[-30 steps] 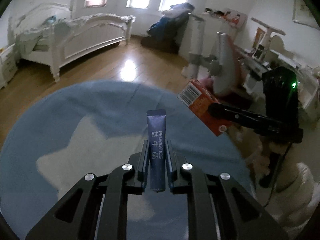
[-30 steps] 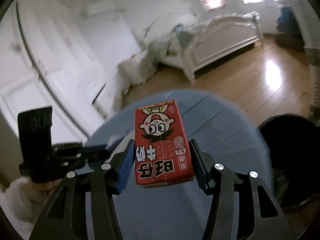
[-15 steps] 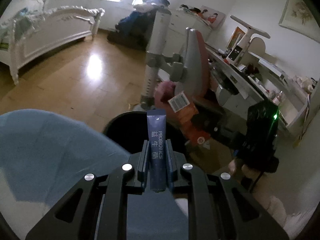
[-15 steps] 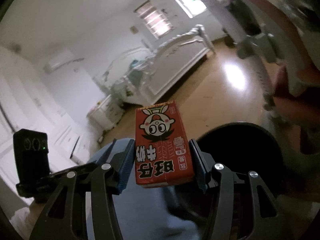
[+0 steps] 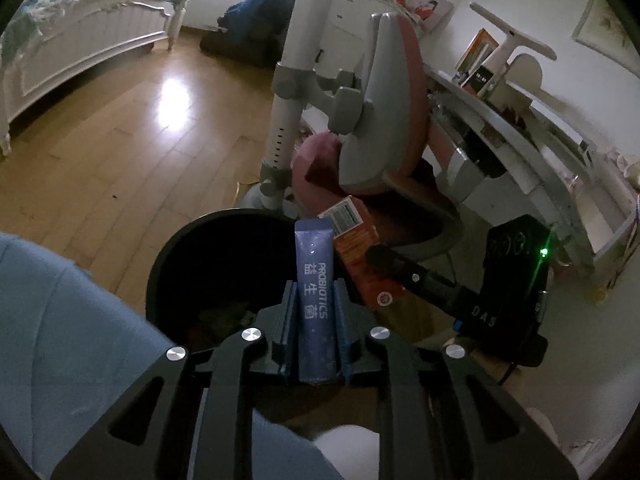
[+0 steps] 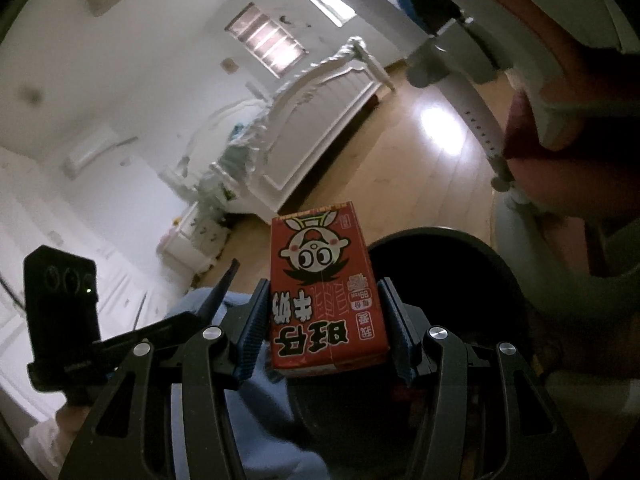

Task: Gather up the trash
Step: 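Carry the tube and carton over the black bin and open both tools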

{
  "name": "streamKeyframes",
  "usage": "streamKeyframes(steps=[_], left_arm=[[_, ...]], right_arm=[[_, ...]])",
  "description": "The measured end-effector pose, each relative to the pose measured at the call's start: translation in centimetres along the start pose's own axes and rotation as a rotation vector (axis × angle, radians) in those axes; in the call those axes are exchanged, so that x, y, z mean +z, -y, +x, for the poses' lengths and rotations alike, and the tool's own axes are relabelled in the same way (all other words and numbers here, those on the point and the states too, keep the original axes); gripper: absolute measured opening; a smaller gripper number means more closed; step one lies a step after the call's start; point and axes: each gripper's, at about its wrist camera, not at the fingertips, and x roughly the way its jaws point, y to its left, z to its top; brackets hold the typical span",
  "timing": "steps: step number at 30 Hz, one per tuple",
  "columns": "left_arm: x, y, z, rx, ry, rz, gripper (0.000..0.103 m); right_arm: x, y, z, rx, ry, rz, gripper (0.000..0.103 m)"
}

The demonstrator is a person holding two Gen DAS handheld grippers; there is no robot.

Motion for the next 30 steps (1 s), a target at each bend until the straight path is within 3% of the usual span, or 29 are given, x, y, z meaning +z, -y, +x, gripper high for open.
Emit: streamKeyframes(steps=[1,2,3,4,5,11,17,21,28,30], left_arm=[[0.2,0.1,0.4,0.001,-0.007,0.006,0.027],[0.3,0.1,0.6,0.003,-0.009,0.009,0.043],[0.3,0.2,0.6,0.008,-0.004,0.011,0.052],[0.3,0.3,0.6,0.012,0.005,0.013,0.071],[0.2,0.4,0.2,0.019,0.023,0.018,0.082],[-1.2,0.1,-2.8,0.031,0.057,0.007,0.089],[-4.2,-1.0,-10.0,0.109,0.167,-0.036,0.097],[-8.0,-2.5,-16.4,0.217,0.265,-0.068,0.097],[-16.4,-5.6,-27.0,0.565,0.416,-0.138,0.098],[-18.6,-6.2,-29.3,0.635,0.465,-0.15,0.098]], right_arm=[[0.2,0.3,0.1,-0.013,0.001,0.003,0.064],[0.3,0.5,0.1,-0.027,0.007,0.005,0.071],[0.4,0.7,0.1,-0.037,0.01,0.007,0.072],[0.5,0.9,0.1,-0.041,0.01,0.01,0.072],[0.5,0.8,0.1,-0.044,0.009,0.01,0.072],[-0.2,-0.7,-0.6,-0.035,0.001,-0.003,0.072],[-2.6,-7.1,-1.7,0.029,-0.027,-0.09,0.072],[-5.0,-12.9,-2.3,0.095,-0.068,-0.189,0.074],[-12.0,-26.2,-3.0,0.247,-0.172,-0.416,0.081],[-14.1,-29.4,-3.3,0.285,-0.195,-0.477,0.084]])
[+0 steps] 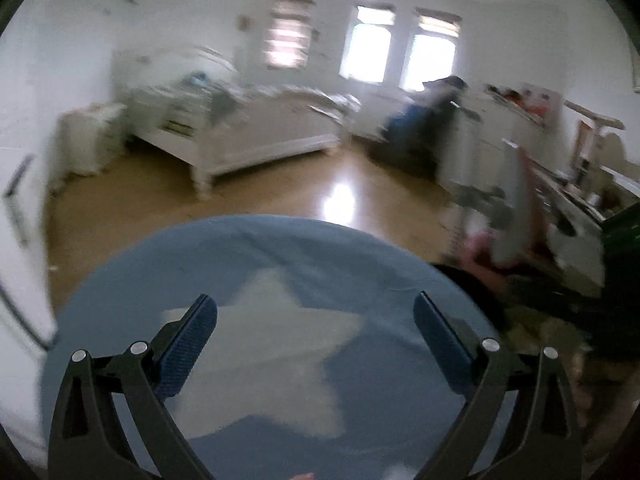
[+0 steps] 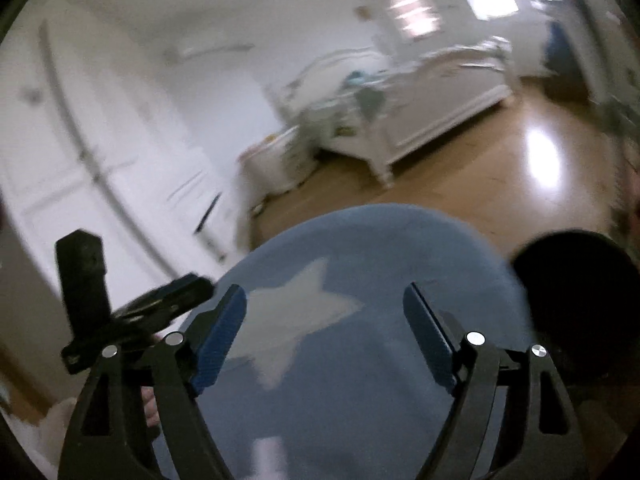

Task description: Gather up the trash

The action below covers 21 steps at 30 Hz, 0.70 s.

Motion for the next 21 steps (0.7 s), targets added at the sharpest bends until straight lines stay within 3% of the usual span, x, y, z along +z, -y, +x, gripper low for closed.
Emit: streamKeyframes(steps=[4,8,13,16,21], left_arm=[[-1.9,-3.7,-3.3,0.121,0.074,-0.022,0.098],[-3.6,-5.6,-4.3,0.196,0.08,-0.043,0.098],[-5.3,-7.2,-4.5,0.205,0.073,-0.103,0.098],[-5.9,-7.8,-4.7,0.233,0.093,-0.12,0.098],[-6.2,-8.5,-4.5,0.25,0.075,-0.143,0.098]], right_arm=[[-1.2,-7.3,2.2,0.05,-0.029,-0.132,0.087],[-2.4,-10.7,4.1,-0.017,0.017,-0.213,0.098],[-3.4,-9.7,7.0,-0.228,0.063,-0.255,0.098],[-3.7,-7.6,7.3,-0.302,0.099,-0.269,0.098],[-3.9,-4.8,8.0,-0.338,0.135,-0.249,0.098]])
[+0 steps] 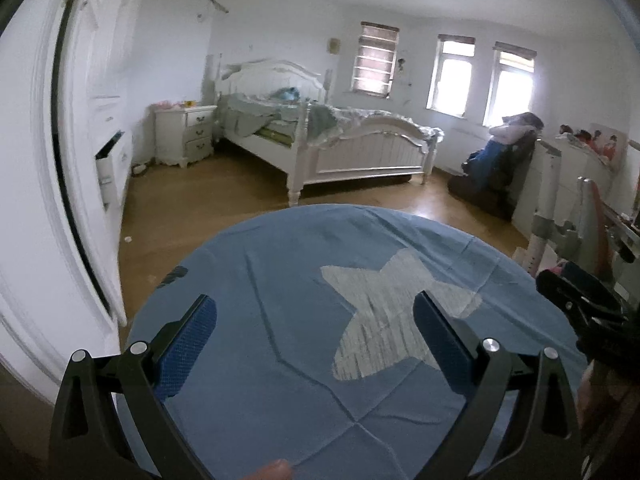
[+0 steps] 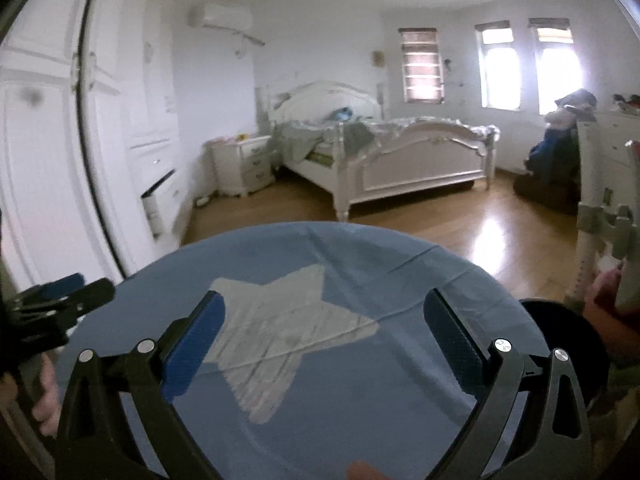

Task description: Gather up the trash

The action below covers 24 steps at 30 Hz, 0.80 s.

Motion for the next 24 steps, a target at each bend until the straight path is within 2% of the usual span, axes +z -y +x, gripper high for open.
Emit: streamKeyframes(steps=[5,8,13,24], left_arm=[[0.0,-0.3,0.2,0.03,-0.017,-0.014,0.098],[0.0,-0.1,0.1,0.022,-0.017,-0.005,0.098],[-0.1,0.2,0.1,0.021,-0.003,0.02,0.098],[0.1,-0.3,0.6,0.028,-0.017,-0.003,0.098]], right_arm=[[0.3,0.4,-0.2,-0.009,0.084,0.011,0.098],[0.2,0.2,-0.9,-0.002,0.112,-0.001,0.098],[-0.2,0.2,-1.4,0.006,0.125,0.014,0.098],[0.0,-0.3,-2.1,0.005,0.151,0.0,0.098]])
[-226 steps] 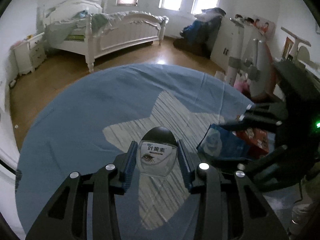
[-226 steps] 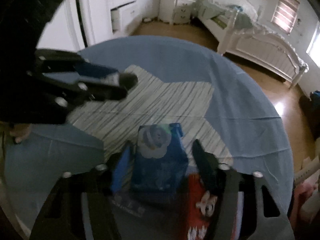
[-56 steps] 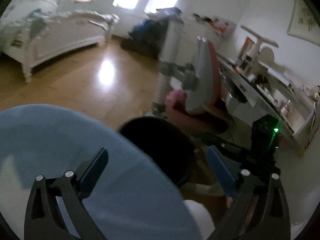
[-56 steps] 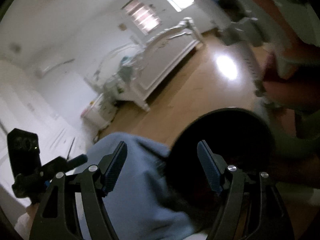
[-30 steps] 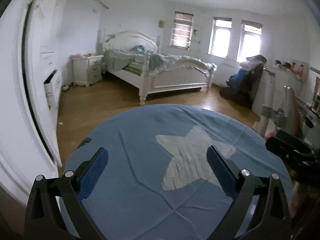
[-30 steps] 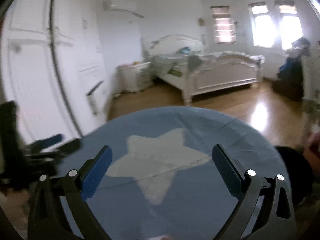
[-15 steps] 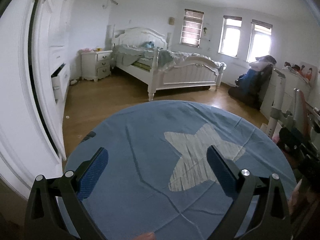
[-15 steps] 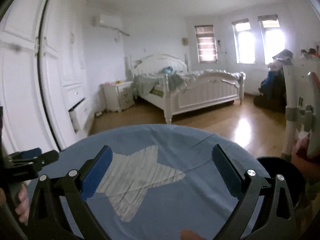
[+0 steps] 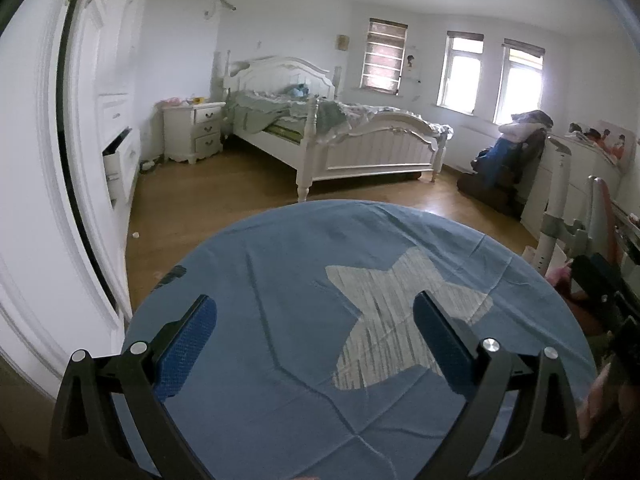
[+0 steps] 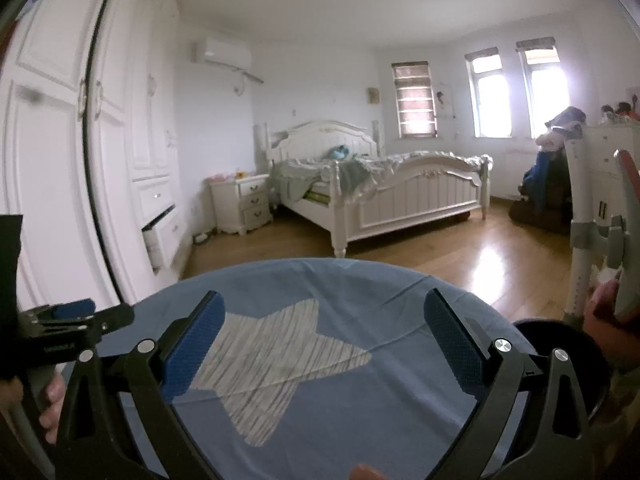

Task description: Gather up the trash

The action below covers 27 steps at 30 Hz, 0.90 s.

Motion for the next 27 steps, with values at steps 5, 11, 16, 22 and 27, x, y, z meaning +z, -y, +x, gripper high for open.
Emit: streamKeyframes(steps=[5,11,16,22,27], left_arm=[[-0.09,0.35,-0.27,0.023,0.009,0.008,0.098],[-0.27,0.83,-0.39,0.035,0.009,0.028,0.098],[-0.21,0.87,-0.37,0.035,0.006,0.027,0.098],[-0.26,0.95,-0.41,0.032,0.004,0.027,0.098],[-0.23,0.79,-0.31,0.03,0.003,0.027,0.098]], right_arm=[[0.01,-0.2,-0.24,-0.001,0.006,-0.004,0.098],[0.01,-0.14,-0.21,0.0,0.007,-0.004,0.098],[-0.02,-0.18,-0.22,0.0,0.007,-0.003,0.098],[-0.05,-0.19,-0.2,0.0,0.006,-0.003,0.098],[-0.08,-0.26,-0.16,0.0,0.006,-0.002,0.098]])
